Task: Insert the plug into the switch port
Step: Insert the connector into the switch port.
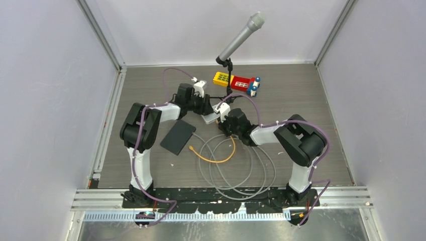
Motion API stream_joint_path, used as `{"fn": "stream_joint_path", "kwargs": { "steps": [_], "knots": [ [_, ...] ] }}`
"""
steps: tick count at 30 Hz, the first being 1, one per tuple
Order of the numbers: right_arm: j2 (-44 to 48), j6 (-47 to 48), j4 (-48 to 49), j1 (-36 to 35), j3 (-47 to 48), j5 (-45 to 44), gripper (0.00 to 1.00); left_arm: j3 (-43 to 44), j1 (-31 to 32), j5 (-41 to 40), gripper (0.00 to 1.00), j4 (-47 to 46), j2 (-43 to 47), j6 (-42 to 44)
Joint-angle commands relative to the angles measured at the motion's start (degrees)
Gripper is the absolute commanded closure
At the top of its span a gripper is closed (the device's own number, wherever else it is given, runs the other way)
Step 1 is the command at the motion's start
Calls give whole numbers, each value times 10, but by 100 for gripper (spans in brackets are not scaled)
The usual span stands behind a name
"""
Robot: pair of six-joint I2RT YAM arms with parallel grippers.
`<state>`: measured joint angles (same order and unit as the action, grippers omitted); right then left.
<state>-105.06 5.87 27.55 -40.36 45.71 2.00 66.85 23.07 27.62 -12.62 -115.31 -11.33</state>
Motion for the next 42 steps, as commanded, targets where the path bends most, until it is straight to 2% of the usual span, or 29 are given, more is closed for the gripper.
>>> {"fn": "stream_joint_path", "kwargs": {
  "steps": [1, 10, 19, 23, 30, 37, 40, 42],
  "knots": [
    [-44, -5, 73, 1, 31, -16, 100, -8, 82, 218, 53, 80, -21, -51],
    [-51, -17, 95, 3, 23, -63, 100, -34, 106, 246, 55, 63, -32, -70],
    [-56, -23, 89, 8, 29, -67, 100, -57, 126, 276, 57, 47, -34, -76],
    [-43, -22, 89, 8, 16, -61, 99, -67, 125, 255, 57, 45, -20, -77],
    [-4, -38, 75, 7, -29, -59, 94, -94, 113, 259, 56, -20, 8, -129],
    [4, -22, 43, 7, -7, -54, 94, -99, 141, 276, 56, 10, 16, -109],
    [10, -22, 30, 7, -8, -44, 90, -113, 142, 264, 56, 2, 24, -114],
    [15, -25, 11, 7, -9, -38, 82, -117, 140, 236, 55, 16, 32, -106]
  ]
}}
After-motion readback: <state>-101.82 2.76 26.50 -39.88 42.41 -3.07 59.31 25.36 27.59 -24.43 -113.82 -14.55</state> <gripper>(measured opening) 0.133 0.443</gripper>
